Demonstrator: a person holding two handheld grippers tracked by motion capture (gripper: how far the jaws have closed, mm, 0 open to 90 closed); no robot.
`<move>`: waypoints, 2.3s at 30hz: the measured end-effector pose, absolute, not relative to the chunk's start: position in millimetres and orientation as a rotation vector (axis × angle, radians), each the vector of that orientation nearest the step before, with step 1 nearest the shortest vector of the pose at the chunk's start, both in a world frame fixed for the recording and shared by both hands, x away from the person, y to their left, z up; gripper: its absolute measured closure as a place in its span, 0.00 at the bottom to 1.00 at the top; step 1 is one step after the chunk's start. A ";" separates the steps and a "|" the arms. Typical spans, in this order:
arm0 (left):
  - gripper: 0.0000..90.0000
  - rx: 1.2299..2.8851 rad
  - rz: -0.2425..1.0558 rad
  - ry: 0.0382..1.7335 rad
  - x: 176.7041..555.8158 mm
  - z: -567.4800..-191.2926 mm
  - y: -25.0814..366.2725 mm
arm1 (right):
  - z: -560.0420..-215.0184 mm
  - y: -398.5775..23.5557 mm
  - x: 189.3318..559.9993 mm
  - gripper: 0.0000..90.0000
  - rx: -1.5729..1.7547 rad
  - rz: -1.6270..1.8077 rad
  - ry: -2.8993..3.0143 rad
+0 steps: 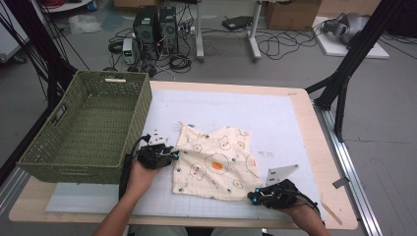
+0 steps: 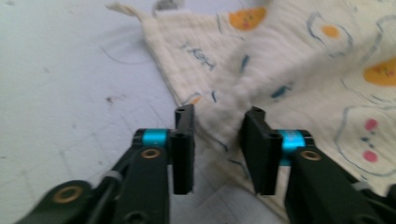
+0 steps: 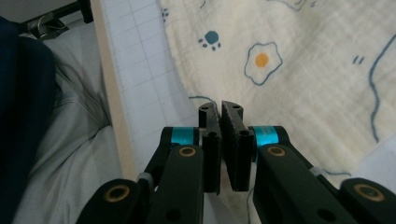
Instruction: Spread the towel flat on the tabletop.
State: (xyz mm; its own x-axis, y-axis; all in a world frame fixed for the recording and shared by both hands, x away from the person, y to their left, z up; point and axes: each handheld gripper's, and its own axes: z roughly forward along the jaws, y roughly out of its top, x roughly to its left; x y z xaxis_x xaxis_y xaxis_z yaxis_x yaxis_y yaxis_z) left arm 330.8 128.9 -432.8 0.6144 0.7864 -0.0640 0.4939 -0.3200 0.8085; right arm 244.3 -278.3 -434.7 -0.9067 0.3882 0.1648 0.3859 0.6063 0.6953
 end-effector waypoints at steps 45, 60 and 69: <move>0.56 1.779 0.380 1.154 377.5 -430.8 120.5 | -425.3 -284.3 271.8 0.68 0.901 1.247 2.557; 0.49 1.881 0.415 1.179 399.3 -446.3 97.3 | -426.1 -286.7 280.7 0.59 0.983 1.261 2.467; 0.82 2.031 0.508 1.067 402.6 -448.1 83.7 | -428.1 -285.8 282.1 0.57 0.975 1.243 2.476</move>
